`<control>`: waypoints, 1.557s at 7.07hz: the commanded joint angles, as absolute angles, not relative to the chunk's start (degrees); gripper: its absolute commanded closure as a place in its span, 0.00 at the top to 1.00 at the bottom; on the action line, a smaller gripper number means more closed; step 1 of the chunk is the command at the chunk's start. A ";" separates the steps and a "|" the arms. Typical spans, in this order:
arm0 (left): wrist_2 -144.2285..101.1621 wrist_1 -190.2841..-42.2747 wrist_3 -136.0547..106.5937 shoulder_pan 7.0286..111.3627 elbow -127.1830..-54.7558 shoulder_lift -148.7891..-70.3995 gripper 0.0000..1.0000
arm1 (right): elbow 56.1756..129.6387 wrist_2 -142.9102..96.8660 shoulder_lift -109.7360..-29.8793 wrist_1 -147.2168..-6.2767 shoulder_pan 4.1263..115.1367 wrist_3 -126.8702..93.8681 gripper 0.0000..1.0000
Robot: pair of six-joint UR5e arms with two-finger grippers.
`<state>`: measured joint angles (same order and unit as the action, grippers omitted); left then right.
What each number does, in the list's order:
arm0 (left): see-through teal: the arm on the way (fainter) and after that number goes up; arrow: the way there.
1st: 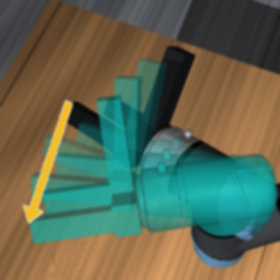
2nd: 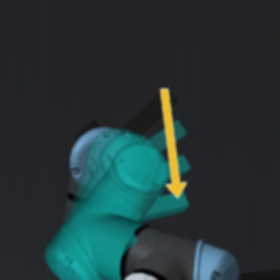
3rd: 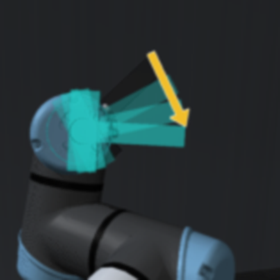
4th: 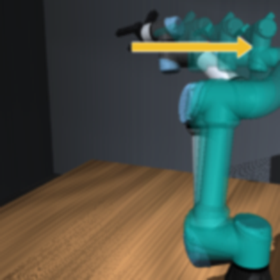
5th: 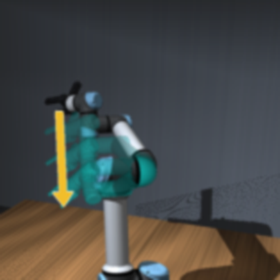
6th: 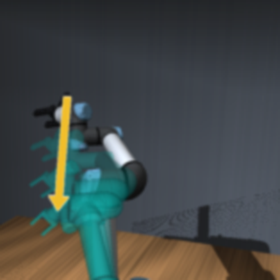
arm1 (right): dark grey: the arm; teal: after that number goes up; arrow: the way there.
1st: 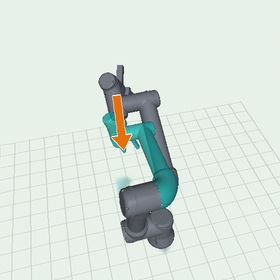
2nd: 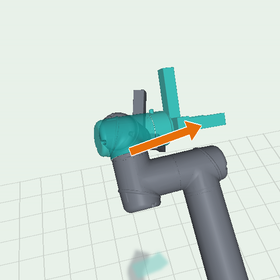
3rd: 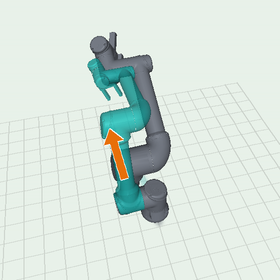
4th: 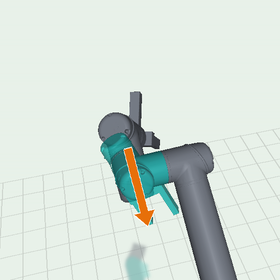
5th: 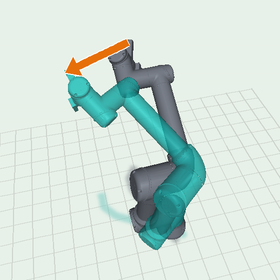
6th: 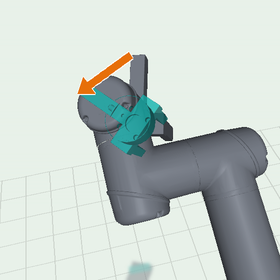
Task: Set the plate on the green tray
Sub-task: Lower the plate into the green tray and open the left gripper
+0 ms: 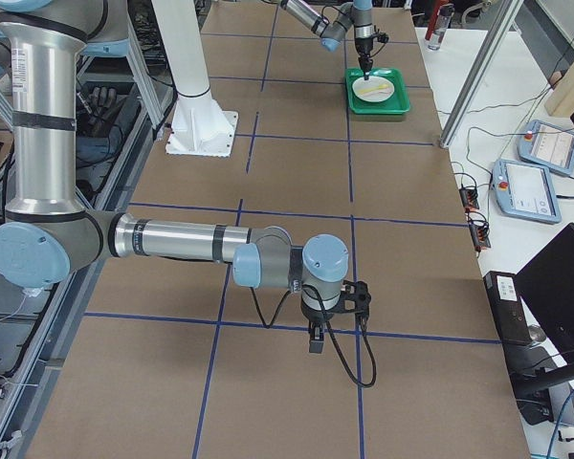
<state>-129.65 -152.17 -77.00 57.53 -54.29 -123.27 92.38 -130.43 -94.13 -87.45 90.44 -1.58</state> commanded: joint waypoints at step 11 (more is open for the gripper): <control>-128.32 -151.96 -76.82 59.14 -54.49 -122.08 1.00 | 92.37 -130.43 -94.13 -87.45 90.44 -1.58 1.00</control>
